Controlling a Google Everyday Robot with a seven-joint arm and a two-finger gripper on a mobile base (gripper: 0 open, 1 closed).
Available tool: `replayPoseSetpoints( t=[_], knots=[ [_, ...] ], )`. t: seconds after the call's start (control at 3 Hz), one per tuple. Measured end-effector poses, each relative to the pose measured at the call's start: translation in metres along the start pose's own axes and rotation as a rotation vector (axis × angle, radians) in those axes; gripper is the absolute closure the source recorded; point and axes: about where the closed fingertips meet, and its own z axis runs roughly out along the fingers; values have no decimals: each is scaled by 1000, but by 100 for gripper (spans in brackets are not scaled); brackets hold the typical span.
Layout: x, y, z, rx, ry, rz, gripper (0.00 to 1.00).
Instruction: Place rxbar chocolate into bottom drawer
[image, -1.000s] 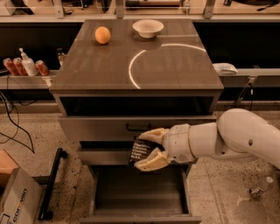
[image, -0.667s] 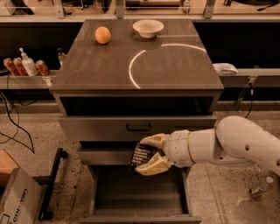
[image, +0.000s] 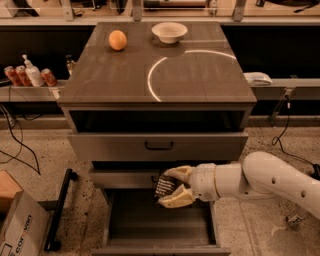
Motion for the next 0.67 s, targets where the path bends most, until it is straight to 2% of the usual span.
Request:
replayPoseSetpoints(
  t=[0.67],
  knots=[
    [53,-1,13,6,-16,115,100]
  ],
)
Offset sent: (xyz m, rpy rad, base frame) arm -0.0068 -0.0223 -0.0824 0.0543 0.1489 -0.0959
